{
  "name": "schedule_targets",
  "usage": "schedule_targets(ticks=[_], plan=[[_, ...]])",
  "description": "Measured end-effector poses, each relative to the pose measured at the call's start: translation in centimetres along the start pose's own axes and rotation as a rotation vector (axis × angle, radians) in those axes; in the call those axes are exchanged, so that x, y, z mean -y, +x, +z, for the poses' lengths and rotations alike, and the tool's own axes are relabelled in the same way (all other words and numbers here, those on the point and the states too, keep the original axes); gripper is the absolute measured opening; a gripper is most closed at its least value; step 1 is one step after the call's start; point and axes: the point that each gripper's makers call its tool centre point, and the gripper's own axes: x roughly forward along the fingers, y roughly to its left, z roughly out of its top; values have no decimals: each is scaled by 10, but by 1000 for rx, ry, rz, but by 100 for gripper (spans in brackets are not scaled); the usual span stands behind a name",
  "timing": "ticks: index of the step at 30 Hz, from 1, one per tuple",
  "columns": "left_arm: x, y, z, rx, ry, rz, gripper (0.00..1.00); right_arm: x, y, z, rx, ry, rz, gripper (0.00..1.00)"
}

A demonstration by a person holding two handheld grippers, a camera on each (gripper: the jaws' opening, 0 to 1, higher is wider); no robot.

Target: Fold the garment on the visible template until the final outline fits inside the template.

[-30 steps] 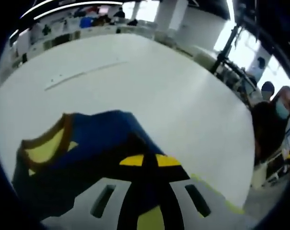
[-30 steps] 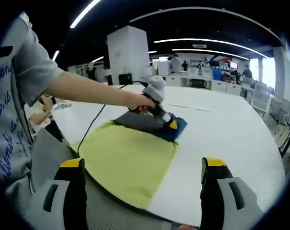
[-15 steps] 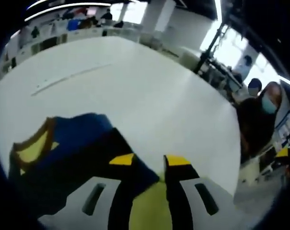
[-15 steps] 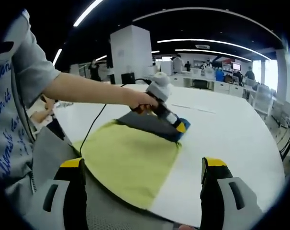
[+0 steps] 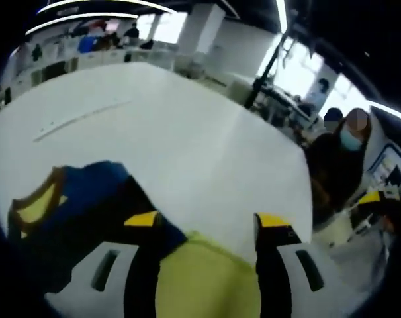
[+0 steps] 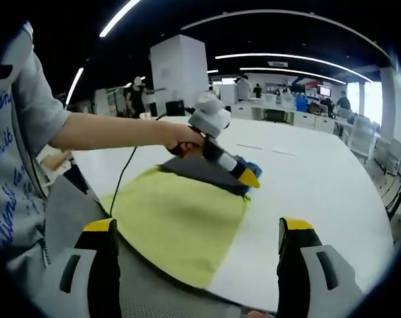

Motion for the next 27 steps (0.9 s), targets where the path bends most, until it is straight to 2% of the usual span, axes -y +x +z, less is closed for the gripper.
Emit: schedule_targets(ticks=[7,11,13,17,22,25,27], plan=[[17,-16,4,17,64,-34,65,-3,-1,3,-3,-9,-4,100],[25,-26,10,48,102,-49,82,-9,-1,4,-10,-18,7,100],[29,-31,8,47,118,-41,81,-9,-2,5,-10,-18,9,100],[18,-35,5,30,160,-5,81,-9,-4,6,-11,-22,6,100],[17,-50,-12,-24,231,9,87,-9,-5,6,-23,-32,10,100],[11,-64,-15,-21,239,53,89,-9,-5,6,-31,-36,13,100],[13,-72,-15,0,226,54,91,-9,-5,7,-34,-40,17,100]])
